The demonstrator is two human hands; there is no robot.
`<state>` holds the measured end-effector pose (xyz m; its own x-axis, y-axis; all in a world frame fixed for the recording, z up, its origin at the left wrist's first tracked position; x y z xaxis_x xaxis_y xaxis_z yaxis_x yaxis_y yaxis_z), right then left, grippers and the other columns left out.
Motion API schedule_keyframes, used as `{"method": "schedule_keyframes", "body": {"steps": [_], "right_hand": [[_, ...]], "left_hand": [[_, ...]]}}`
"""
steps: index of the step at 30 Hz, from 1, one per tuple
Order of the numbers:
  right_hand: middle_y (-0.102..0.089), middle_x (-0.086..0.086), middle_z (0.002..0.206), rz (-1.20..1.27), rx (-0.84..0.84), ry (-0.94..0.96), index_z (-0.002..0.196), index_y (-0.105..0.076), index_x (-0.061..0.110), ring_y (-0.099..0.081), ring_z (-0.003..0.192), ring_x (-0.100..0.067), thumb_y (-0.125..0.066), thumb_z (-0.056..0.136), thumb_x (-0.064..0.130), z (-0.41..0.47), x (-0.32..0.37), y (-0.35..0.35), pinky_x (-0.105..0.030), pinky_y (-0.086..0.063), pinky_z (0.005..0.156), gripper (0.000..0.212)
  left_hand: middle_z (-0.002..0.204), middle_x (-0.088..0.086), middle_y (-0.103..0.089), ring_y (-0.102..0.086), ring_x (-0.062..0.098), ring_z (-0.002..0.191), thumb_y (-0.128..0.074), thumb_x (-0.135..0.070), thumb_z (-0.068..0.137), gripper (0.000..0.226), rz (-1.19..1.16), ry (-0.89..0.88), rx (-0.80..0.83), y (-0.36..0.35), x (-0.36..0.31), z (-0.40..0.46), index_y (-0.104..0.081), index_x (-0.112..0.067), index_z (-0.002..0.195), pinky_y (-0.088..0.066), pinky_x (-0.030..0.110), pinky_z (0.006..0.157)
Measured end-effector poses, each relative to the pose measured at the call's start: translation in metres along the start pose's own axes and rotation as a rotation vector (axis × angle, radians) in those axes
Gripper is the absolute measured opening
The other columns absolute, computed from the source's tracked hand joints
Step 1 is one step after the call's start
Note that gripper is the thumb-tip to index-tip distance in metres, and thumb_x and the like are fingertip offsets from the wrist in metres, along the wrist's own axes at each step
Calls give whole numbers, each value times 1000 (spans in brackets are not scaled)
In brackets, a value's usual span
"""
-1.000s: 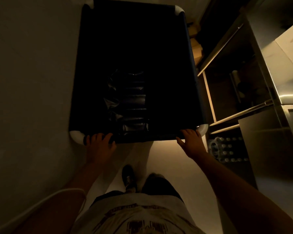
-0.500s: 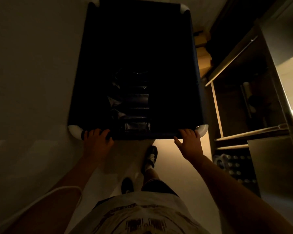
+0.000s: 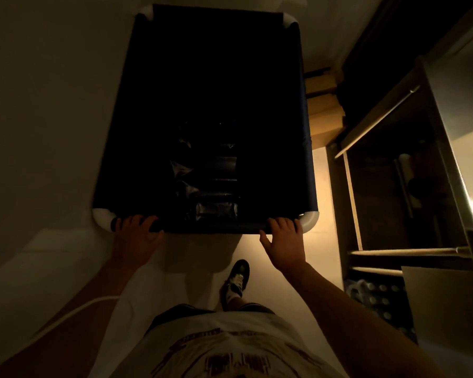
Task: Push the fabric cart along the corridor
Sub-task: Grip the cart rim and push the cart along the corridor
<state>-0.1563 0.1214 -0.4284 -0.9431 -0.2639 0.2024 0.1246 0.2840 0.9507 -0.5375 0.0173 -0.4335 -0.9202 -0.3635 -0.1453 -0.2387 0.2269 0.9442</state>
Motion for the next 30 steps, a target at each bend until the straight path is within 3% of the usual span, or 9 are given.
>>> {"method": "schedule_keyframes", "body": {"steps": [13, 30], "right_hand": [[-58, 0, 137, -10, 12, 39, 139, -51, 24, -49, 133, -23, -37, 101, 53, 89, -3, 18, -44, -24, 124, 50], [-56, 2, 142, -26, 44, 20, 143, -50, 24, -47, 137, -22, -42, 102, 50, 208, 2, 53, -43, -21, 126, 50]], "left_hand": [[131, 22, -60, -52, 42, 126, -25, -67, 76, 84, -16, 40, 73, 30, -15, 86, -62, -19, 135, -28, 57, 115], [114, 19, -66, -59, 43, 112, -41, -56, 84, 62, 25, -32, -74, 61, -23, 202, -67, -16, 123, -34, 63, 109]]}}
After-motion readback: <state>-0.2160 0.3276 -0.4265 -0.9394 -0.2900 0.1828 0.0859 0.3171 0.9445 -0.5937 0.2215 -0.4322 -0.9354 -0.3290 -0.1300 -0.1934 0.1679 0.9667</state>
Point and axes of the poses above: each hand's wrist, its own z-axis towards the middle knuckle, its own y-axis out of the back of the hand, x = y × z, the point moved 9 cm from there along z, towards the middle knuckle
